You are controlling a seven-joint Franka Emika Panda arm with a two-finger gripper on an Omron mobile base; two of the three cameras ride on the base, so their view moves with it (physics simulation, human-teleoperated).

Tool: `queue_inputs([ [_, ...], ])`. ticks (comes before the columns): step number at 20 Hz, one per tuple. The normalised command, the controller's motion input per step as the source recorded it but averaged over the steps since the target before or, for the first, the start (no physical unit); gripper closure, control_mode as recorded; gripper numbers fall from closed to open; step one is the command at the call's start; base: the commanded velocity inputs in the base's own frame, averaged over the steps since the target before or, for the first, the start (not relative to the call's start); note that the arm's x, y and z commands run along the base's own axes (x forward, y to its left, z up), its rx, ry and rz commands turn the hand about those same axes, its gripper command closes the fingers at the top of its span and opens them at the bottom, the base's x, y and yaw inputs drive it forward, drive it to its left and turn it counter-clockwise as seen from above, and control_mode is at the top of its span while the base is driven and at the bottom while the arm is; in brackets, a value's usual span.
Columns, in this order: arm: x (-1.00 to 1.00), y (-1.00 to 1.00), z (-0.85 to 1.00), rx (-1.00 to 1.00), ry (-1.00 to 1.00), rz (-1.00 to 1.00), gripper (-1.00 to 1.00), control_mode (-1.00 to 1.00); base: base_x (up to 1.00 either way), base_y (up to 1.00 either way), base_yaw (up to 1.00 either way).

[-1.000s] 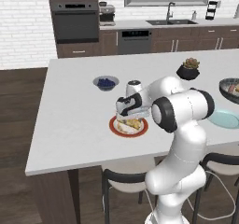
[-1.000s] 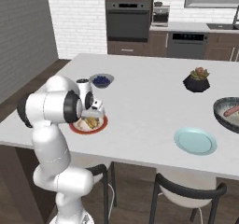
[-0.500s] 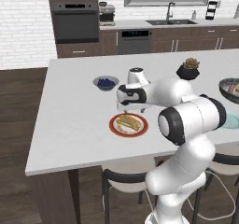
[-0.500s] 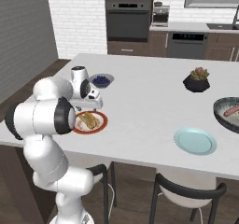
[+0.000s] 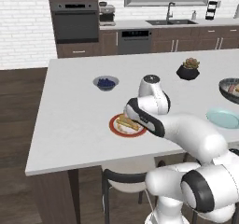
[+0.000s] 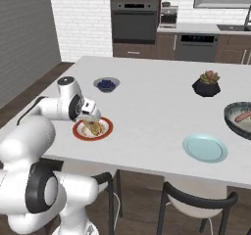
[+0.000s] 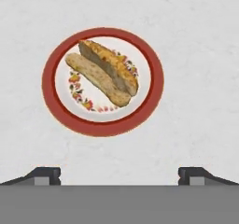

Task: Place one bun and one sausage from the bowl on each plate.

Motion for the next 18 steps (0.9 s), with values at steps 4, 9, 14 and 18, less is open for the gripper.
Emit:
queue_inputs([
  [4, 0.00, 0.00, 0.00, 0.00, 0.00, 0.00, -1.00, 1.00, -0.87, -0.95, 0.00],
  [9, 0.00, 0.00, 0.00, 0.00, 0.00, 0.00, -1.00, 1.00, -0.09, -1.00, -0.04],
  [14, 0.00, 0.00, 0.00, 0.00, 0.00, 0.00, -1.00, 1.00, 0.00, -1.00, -0.04],
  [18, 0.00, 0.00, 0.00, 0.00, 0.00, 0.00, -1.00, 1.00, 0.02, -1.00, -0.03],
])
